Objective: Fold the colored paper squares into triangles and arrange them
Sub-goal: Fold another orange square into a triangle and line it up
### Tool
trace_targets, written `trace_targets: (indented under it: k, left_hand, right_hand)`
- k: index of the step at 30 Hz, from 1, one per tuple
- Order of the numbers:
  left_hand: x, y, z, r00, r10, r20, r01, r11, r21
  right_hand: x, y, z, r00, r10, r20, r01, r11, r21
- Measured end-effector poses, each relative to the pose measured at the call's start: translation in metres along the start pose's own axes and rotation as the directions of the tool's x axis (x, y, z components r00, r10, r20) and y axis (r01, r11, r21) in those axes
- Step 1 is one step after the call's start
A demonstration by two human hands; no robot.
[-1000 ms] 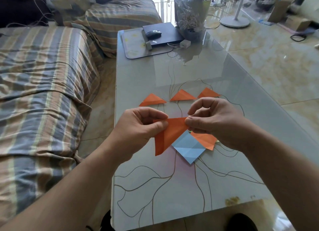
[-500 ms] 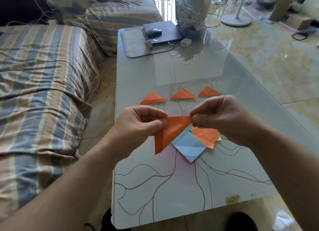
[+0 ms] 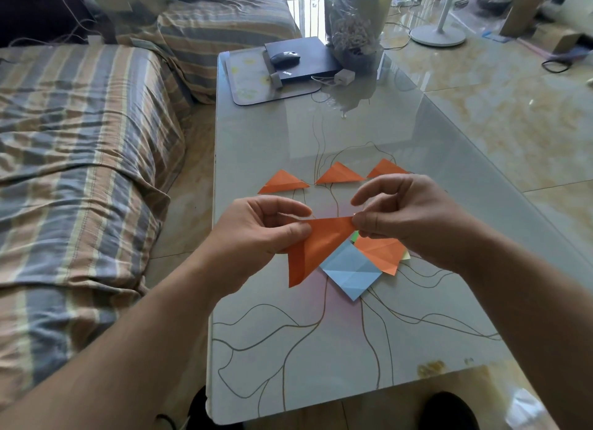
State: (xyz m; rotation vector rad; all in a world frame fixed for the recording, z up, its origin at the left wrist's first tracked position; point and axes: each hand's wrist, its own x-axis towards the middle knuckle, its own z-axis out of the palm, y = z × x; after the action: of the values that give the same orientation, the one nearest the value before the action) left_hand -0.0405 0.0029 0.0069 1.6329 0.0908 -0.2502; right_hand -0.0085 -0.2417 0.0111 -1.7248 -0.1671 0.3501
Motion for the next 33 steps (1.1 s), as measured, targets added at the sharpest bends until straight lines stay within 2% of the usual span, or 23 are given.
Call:
trace_targets:
  k: [3, 5, 7, 10, 12, 16, 25, 33]
  left_hand:
    - [0.000, 0.003, 0.001, 1.000, -0.014, -0.005, 0.014, 0.995, -0.101]
    - [-0.001, 0.005, 0.002, 1.000, -0.027, -0.009, 0.025, 0.989, -0.147]
    - [-0.002, 0.007, 0.005, 0.999, -0.037, -0.002, 0.036, 0.981, -0.192]
    - [-0.003, 0.008, 0.008, 0.999, -0.043, -0.005, 0.041, 0.973, -0.226]
    - [-0.003, 0.008, 0.008, 0.999, -0.041, -0.010, 0.037, 0.970, -0.239]
    - [-0.003, 0.007, 0.008, 0.999, -0.047, -0.008, 0.044, 0.970, -0.240]
    - [-0.002, 0.005, 0.010, 0.996, -0.081, -0.036, 0.066, 0.952, -0.299]
    - [0.002, 0.001, 0.008, 0.995, -0.066, -0.076, 0.043, 0.963, -0.266]
  right_hand:
    - [0.001, -0.001, 0.005, 0.997, 0.079, -0.011, -0.076, 0.979, 0.188]
    - [0.002, -0.001, 0.015, 0.986, 0.164, -0.015, -0.149, 0.925, 0.350]
    - [0.002, 0.000, 0.027, 0.968, 0.247, 0.038, -0.238, 0.871, 0.430]
    - [-0.001, 0.002, 0.041, 0.943, 0.302, 0.139, -0.332, 0.858, 0.392]
    - [-0.001, 0.003, 0.045, 0.938, 0.315, 0.146, -0.347, 0.852, 0.393]
    - [0.001, 0.004, 0.046, 0.947, 0.311, 0.083, -0.319, 0.874, 0.366]
    - [0.004, 0.006, 0.043, 0.951, 0.301, 0.067, -0.304, 0.884, 0.356]
    - [0.005, 0.005, 0.039, 0.961, 0.273, -0.038, -0.226, 0.861, 0.456]
